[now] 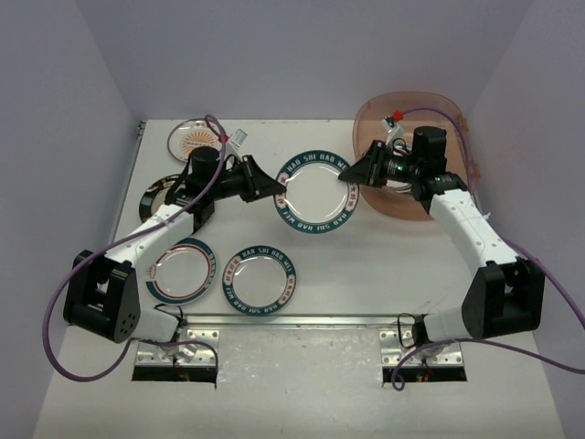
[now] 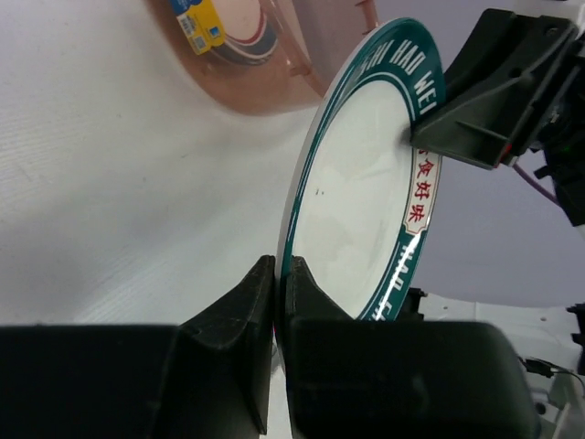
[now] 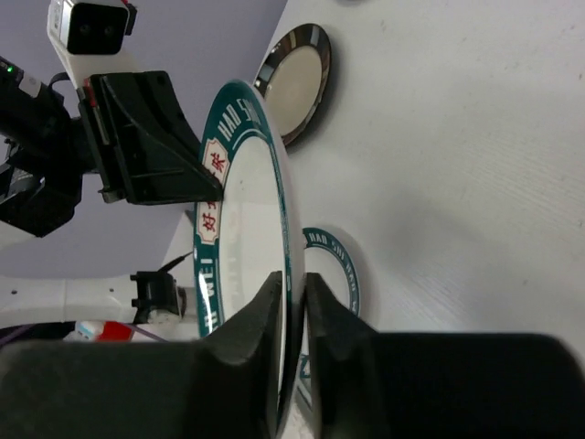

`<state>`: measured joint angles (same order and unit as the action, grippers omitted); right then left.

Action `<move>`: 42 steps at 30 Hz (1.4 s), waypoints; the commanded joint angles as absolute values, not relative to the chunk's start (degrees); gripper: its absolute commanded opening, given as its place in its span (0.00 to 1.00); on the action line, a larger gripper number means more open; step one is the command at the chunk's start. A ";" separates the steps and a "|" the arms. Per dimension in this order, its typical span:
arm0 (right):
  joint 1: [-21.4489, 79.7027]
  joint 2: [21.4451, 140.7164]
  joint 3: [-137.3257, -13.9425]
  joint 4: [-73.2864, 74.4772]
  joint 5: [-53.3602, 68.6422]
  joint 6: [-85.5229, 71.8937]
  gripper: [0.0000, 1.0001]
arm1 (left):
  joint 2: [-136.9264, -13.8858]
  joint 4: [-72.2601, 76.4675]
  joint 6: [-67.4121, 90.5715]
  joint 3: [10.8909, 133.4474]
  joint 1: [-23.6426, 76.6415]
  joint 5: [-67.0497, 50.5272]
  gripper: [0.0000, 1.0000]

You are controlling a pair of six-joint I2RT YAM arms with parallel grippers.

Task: Place the plates into the plastic bin on the countertop

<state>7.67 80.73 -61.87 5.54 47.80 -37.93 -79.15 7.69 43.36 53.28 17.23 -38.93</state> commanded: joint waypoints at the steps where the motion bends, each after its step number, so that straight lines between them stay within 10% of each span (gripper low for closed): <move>1: 7.58 79.72 -60.68 0.35 54.42 -39.62 0.00 | -77.64 16.96 46.48 54.19 17.49 -42.03 0.00; 2: 7.49 79.72 -60.65 0.35 54.56 -39.64 0.00 | -77.69 16.96 46.49 54.36 17.49 -42.01 0.01; 5: 5.81 79.72 -61.00 1.32 52.74 -40.51 0.00 | -76.85 13.03 44.66 56.61 17.49 -38.42 1.00; 12: -7.99 73.70 -53.13 -5.03 24.87 -63.58 0.00 | -66.17 -11.31 33.42 61.25 17.03 -10.87 1.00; 19: -8.39 73.06 -51.26 -1.84 -10.81 -84.38 0.00 | -59.37 -19.57 25.97 57.59 16.96 -7.05 1.00; 42: -0.35 81.77 -44.62 -19.37 -33.20 -86.66 0.00 | -53.63 -20.60 24.52 48.16 16.91 -13.90 1.00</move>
<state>-0.52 83.66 -46.07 -11.07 -29.48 -84.55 -55.22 -22.47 25.47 49.07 17.17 -12.55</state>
